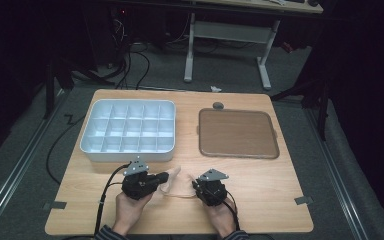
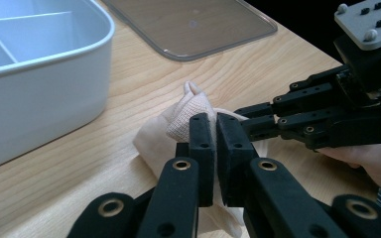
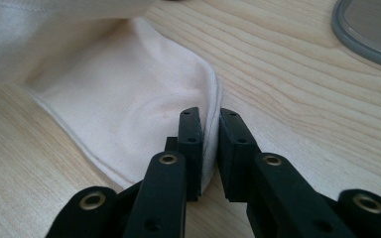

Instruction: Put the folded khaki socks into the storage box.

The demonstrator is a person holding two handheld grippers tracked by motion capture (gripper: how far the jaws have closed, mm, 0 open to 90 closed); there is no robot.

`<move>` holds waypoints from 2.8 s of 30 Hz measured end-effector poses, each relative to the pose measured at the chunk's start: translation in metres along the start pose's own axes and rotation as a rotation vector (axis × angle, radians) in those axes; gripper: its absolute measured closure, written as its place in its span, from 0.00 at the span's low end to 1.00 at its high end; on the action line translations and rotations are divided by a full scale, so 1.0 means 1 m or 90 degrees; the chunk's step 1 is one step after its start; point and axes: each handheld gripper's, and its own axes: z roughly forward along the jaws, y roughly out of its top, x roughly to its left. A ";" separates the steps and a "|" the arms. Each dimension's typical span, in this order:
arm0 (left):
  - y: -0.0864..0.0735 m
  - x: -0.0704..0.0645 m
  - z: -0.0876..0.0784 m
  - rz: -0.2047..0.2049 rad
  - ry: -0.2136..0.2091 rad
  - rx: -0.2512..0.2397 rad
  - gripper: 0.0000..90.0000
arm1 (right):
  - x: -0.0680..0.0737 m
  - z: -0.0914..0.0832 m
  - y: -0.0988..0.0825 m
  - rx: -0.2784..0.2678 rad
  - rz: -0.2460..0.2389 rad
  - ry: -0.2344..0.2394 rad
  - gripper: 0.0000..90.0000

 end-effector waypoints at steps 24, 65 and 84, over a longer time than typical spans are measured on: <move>0.001 -0.003 0.023 0.003 -0.013 0.023 0.96 | 0.003 0.009 0.006 -0.003 -0.033 0.019 0.92; -0.010 -0.009 0.053 0.022 -0.014 0.073 0.96 | 0.003 0.009 0.006 0.001 -0.038 0.021 0.92; -0.013 -0.011 0.063 0.043 -0.015 0.107 0.95 | 0.003 0.009 0.006 0.002 -0.041 0.021 0.92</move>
